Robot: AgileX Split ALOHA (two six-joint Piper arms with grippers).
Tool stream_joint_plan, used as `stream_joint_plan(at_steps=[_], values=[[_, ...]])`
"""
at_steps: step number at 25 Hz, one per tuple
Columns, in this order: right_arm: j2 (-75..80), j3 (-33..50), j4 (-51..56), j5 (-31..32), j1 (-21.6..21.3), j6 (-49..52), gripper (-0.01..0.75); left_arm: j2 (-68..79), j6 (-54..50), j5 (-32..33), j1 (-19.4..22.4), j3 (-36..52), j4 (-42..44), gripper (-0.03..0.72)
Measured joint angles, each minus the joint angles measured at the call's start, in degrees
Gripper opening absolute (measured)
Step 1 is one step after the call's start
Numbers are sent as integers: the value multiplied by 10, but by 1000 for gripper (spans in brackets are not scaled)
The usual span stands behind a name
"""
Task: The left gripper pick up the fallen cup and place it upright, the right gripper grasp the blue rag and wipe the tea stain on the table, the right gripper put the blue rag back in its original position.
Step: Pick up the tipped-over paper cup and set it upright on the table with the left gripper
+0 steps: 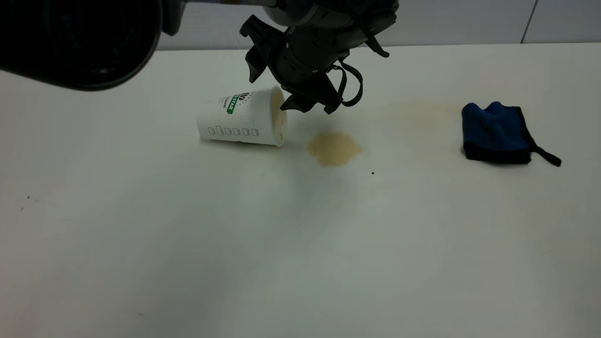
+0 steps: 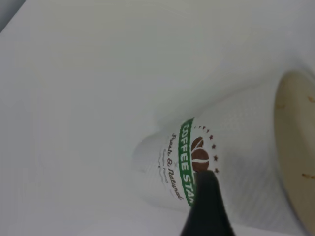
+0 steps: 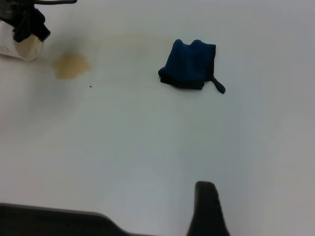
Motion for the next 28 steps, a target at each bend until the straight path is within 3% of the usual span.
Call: stream_joint_plan(at_steps=[11,14,16,25,28], values=[[0,0,0,0,0,0,585,15,-6,-5,28,-1,0,591],[0,0,0,0,0,0,585,15,-4,-13,33,-1,0,556],[0,0,0,0,0,0,585,16,-2,-14,37,-2,0,507],[0,0,0,0,0,0,585,17,5,3,42,-4,31,80],[0,0,0,0,0,0,585,17,33,17,44,-4,51,40]])
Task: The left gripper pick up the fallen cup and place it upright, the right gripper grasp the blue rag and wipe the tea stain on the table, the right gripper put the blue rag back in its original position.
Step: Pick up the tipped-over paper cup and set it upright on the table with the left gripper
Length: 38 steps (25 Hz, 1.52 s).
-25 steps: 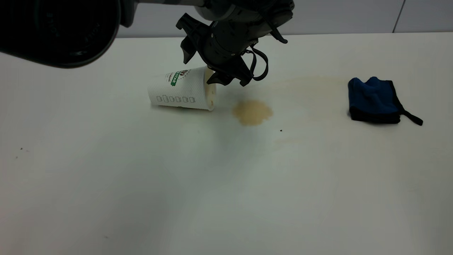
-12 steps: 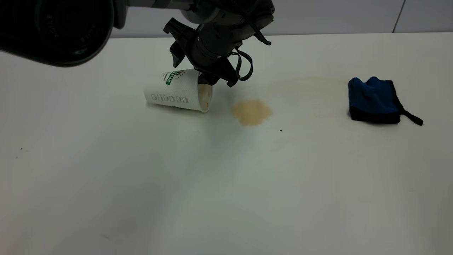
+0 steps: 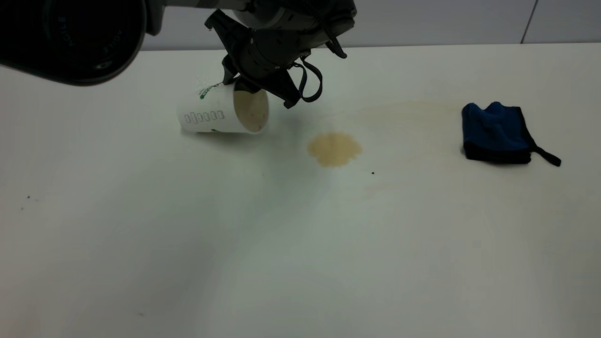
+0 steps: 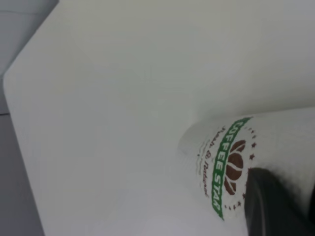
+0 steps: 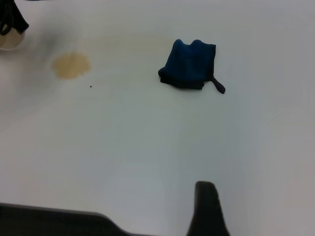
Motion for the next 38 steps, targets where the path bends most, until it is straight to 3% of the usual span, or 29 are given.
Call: stream_joint_plan(at_steps=[10,13,20,28,38], values=[[0,0,1,0,0,0,585,-101,169,23,3,-1,-46,10],[0,0,1,0,0,0,585,-139,194,23,15,-5,-95,10],[0,0,1,0,0,0,585,-176,277,3,107,-6,-307,10],[0,0,1,0,0,0,585,-161,459,-25,224,-7,-603,10],[0,0,1,0,0,0,585,-88,526,-86,245,-7,-667,12]])
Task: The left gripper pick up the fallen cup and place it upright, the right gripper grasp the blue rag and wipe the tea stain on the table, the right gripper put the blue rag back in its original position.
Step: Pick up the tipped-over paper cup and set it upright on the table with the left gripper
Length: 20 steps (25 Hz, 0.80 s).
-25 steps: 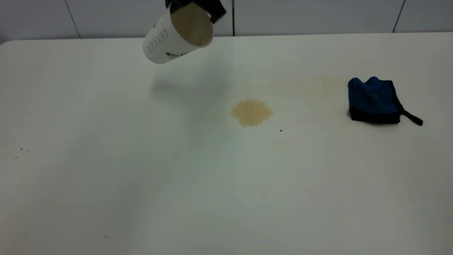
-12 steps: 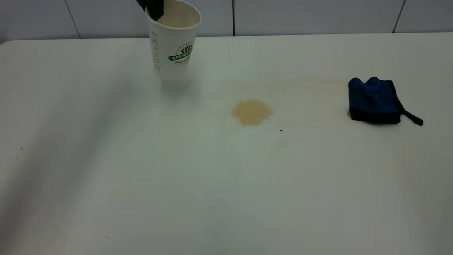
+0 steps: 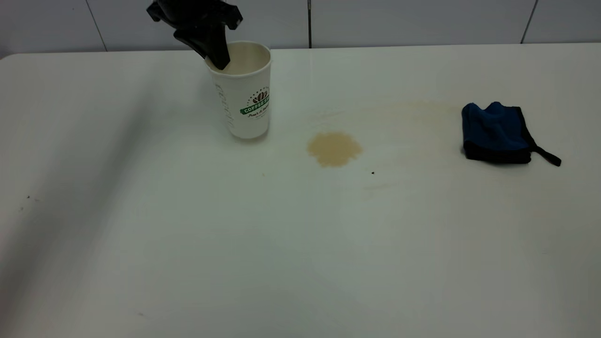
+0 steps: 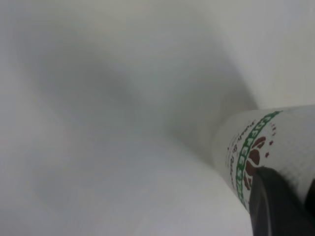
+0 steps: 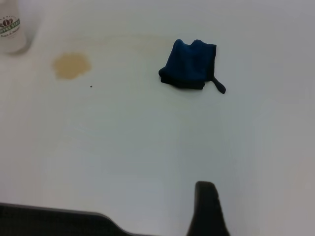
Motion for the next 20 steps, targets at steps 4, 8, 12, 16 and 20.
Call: stream_joint_plan(at_steps=[4,8,12,16,20], values=[[0,0,0,0,0,0,585,8,2,-10,0,0,-10,19],[0,0,0,0,0,0,585,8,2,-14,0,0,-11,48],[0,0,0,0,0,0,585,8,4,-14,0,0,-11,132],[0,0,0,0,0,0,585,8,4,-14,0,0,-11,299],[0,0,0,0,0,0,585,6,4,-13,0,-3,-11,504]])
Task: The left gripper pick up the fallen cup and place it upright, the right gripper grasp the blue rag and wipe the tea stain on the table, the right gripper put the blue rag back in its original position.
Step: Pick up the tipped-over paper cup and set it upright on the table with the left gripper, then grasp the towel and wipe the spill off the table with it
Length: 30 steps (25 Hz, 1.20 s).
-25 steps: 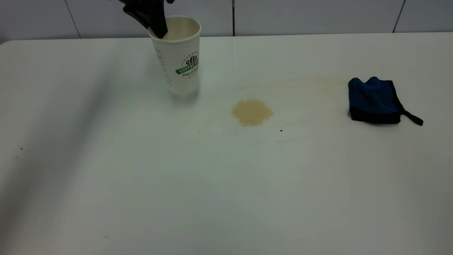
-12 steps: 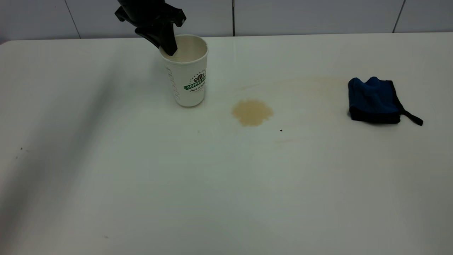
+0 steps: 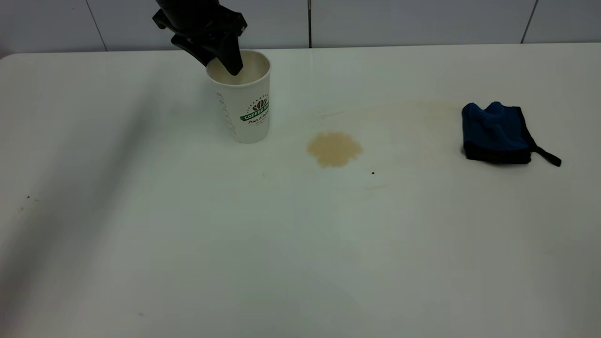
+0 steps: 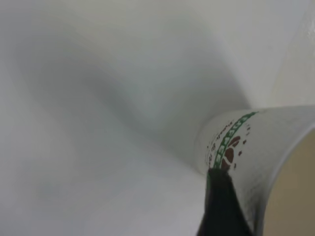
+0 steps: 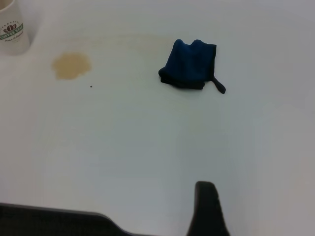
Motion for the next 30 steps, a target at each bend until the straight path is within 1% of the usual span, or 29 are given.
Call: stream_joint_plan(at_steps=[3,4,6,9,13,14,19,26,28,30], values=[[0,0,0,0,0,0,585,-17,-7,8,0,-14,9,627],[0,0,0,0,0,0,585,-28,-11,13,0,-22,18,648],[0,0,0,0,0,0,585,-52,-18,31,0,-36,31,671],[0,0,0,0,0,0,585,-97,-20,79,0,-49,38,666],[0,0,0,0,0,0,585,-148,-20,146,0,-53,40,595],[0,0,0,0,0,0,585,-160,-20,150,0,-53,41,574],[0,0,1,0,0,0,585,-205,-22,151,0,-54,56,465],[0,0,1,0,0,0,585,-270,-122,151,0,-49,127,356],[0,0,1,0,0,0,585,-304,-133,151,0,-25,136,330],[0,0,1,0,0,0,585,-350,-135,151,0,24,137,312]])
